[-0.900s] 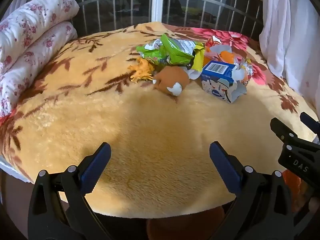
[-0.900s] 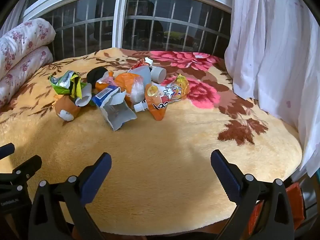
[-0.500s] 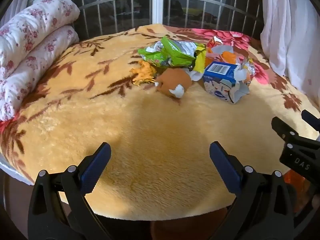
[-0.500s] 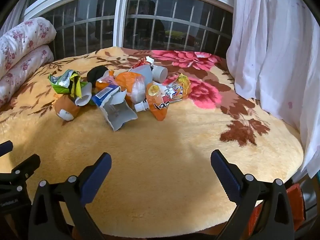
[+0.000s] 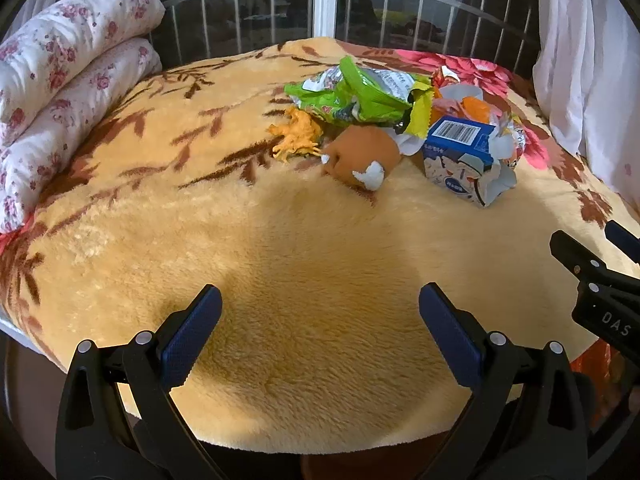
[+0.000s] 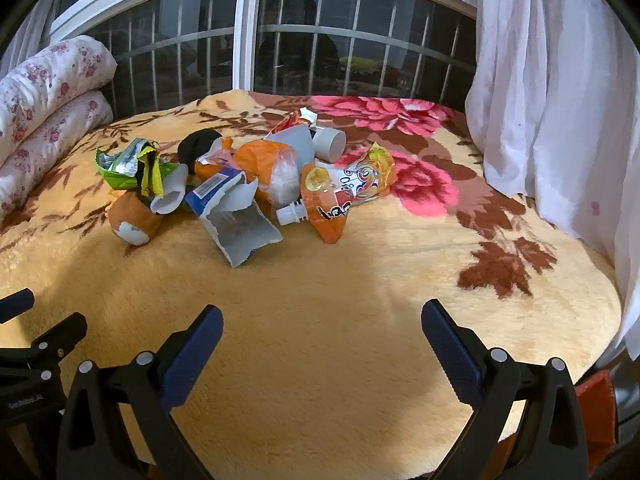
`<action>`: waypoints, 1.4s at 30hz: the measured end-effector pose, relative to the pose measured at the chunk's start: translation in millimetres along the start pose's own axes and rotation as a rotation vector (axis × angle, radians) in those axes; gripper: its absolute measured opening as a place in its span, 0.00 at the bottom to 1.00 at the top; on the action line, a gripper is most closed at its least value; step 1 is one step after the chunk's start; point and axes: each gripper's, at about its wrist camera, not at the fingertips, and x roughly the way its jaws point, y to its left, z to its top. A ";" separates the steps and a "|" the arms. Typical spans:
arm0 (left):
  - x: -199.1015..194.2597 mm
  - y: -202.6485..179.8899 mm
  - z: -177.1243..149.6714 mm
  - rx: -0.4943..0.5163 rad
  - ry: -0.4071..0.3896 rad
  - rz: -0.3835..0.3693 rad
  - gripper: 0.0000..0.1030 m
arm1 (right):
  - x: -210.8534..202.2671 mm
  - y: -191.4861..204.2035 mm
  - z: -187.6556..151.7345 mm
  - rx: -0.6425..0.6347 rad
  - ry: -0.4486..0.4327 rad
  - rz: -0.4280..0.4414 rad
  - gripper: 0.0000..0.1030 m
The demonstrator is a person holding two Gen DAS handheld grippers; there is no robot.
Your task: Collect trash
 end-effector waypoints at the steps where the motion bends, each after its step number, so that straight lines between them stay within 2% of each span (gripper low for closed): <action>1: -0.2 0.4 -0.3 0.000 -0.003 0.003 0.93 | 0.6 0.2 0.0 0.000 0.001 0.001 0.95; 22: -7.8 0.1 -0.6 0.010 -0.032 0.036 0.93 | 0.8 7.6 0.6 -0.008 -0.002 0.027 0.95; 42: -7.5 3.0 0.4 -0.011 -0.015 0.019 0.93 | -1.7 9.7 3.8 -0.021 -0.010 0.044 0.95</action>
